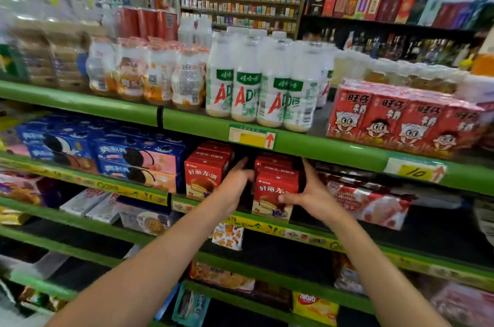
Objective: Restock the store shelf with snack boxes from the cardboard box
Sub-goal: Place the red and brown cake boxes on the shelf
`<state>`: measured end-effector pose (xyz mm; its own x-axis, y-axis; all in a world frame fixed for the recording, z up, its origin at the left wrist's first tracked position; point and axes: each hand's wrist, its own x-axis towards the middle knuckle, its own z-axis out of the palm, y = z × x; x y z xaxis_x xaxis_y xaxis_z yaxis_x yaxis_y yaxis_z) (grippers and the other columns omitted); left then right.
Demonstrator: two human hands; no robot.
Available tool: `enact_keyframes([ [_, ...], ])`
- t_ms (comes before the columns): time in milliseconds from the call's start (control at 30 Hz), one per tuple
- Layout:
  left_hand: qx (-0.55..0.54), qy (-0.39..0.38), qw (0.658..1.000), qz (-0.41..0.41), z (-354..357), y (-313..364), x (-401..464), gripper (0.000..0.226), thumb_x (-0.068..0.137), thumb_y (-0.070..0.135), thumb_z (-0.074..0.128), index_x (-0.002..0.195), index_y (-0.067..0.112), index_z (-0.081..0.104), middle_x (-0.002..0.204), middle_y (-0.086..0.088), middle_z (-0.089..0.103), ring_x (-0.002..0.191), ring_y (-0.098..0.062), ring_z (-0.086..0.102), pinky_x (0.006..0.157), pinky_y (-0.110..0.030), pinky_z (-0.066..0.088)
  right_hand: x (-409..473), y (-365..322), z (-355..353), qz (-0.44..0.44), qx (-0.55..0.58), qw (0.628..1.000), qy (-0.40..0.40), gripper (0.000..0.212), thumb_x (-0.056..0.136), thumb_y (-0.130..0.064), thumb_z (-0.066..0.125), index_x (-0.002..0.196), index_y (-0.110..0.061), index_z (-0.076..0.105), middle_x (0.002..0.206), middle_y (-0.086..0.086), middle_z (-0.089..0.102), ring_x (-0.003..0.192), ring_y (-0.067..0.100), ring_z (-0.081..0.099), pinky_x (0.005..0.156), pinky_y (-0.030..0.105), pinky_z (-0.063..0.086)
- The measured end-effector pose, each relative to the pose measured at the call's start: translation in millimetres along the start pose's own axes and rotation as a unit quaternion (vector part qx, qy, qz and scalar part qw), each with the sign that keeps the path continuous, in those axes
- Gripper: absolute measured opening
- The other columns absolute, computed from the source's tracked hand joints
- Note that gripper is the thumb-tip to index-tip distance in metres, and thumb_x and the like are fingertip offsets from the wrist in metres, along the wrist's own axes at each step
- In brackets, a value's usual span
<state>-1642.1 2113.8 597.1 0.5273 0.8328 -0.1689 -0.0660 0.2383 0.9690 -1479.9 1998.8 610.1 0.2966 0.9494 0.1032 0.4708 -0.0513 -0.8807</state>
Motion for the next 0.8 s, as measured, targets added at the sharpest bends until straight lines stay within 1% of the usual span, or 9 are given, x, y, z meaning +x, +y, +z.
enact_keyframes([
  [100,-0.036,-0.019,0.999,-0.023,7.3,1.7,9.2,0.053,0.097,0.011,0.047,0.149,0.019,0.038,0.120,-0.012,0.066,0.092,-0.021,0.066,0.066,-0.030,0.051,-6.5,13.3,13.4,0.052,0.053,0.997,-0.018,0.102,0.064,-0.001,0.088,0.144,-0.024,0.029,0.122,-0.006,0.061,0.107,0.004,0.061,0.089,0.015,0.050],
  [133,-0.027,-0.024,0.999,-0.023,9.6,0.2,10.7,0.045,0.099,0.014,0.045,0.145,0.017,0.045,0.111,-0.009,0.071,0.089,-0.021,0.068,0.066,-0.030,0.052,-6.2,16.1,15.4,0.064,0.046,0.997,-0.026,0.095,0.064,0.002,0.087,0.140,-0.021,0.034,0.116,-0.007,0.064,0.105,0.005,0.063,0.085,0.014,0.050],
  [200,-0.010,-0.018,1.000,-0.023,13.2,-2.8,10.1,0.037,0.103,0.021,0.040,0.137,0.018,0.054,0.097,-0.002,0.075,0.089,-0.020,0.069,0.071,-0.031,0.052,-3.9,17.9,16.5,0.082,0.043,0.995,-0.031,0.086,0.063,0.005,0.084,0.134,-0.020,0.042,0.112,-0.005,0.067,0.106,0.013,0.064,0.092,0.025,0.050],
  [267,0.009,-0.014,1.000,-0.016,13.6,-4.3,8.3,0.038,0.102,0.028,0.041,0.136,0.022,0.056,0.103,0.000,0.075,0.100,-0.020,0.067,0.080,-0.034,0.049,-1.7,16.1,14.9,0.095,0.055,0.994,-0.022,0.083,0.062,0.006,0.083,0.131,-0.021,0.047,0.109,-0.005,0.069,0.104,0.013,0.065,0.090,0.029,0.051],
  [400,0.083,-0.027,0.996,0.005,9.8,-2.3,1.6,0.057,0.086,0.041,0.051,0.141,0.030,0.048,0.133,-0.001,0.061,0.125,-0.023,0.051,0.107,-0.048,0.035,-4.5,15.6,8.2,0.104,0.070,0.992,-0.013,0.086,0.058,0.003,0.085,0.131,-0.026,0.048,0.106,-0.007,0.072,0.099,0.010,0.066,0.082,0.025,0.049],
  [500,0.091,-0.032,0.995,0.039,8.1,6.6,-3.8,0.047,0.086,0.035,0.053,0.133,0.035,0.047,0.124,0.005,0.062,0.116,-0.016,0.053,0.093,-0.040,0.040,-7.1,12.9,5.7,0.096,0.108,0.990,0.002,0.090,0.059,0.007,0.083,0.135,-0.024,0.046,0.108,-0.002,0.073,0.103,0.015,0.067,0.094,0.035,0.050],
  [600,0.094,-0.023,0.993,0.073,6.0,16.1,-6.7,0.037,0.093,0.025,0.055,0.128,0.030,0.047,0.112,0.007,0.064,0.092,-0.001,0.063,0.068,-0.023,0.046,-12.6,2.2,3.0,0.086,0.161,0.983,-0.004,0.084,0.060,0.009,0.080,0.133,-0.019,0.050,0.108,0.001,0.074,0.104,0.018,0.067,0.089,0.033,0.049],
  [667,0.107,-0.021,0.990,0.093,2.3,20.6,-11.9,0.037,0.094,0.021,0.058,0.129,0.025,0.046,0.111,0.004,0.063,0.079,0.005,0.065,0.059,-0.014,0.049,-19.9,-4.2,-0.2,0.084,0.183,0.979,-0.020,0.082,0.056,0.003,0.081,0.130,-0.017,0.051,0.108,0.003,0.074,0.106,0.020,0.067,0.094,0.036,0.047],
  [800,0.130,-0.048,0.985,0.099,-6.1,26.3,-29.4,0.071,0.073,0.034,0.066,0.139,0.024,0.042,0.127,-0.001,0.057,0.113,-0.015,0.058,0.086,-0.029,0.045,-39.5,-11.3,-7.6,0.082,0.211,0.971,-0.073,0.067,0.054,-0.008,0.079,0.118,-0.012,0.057,0.109,0.006,0.074,0.105,0.022,0.069,0.098,0.043,0.043],
])
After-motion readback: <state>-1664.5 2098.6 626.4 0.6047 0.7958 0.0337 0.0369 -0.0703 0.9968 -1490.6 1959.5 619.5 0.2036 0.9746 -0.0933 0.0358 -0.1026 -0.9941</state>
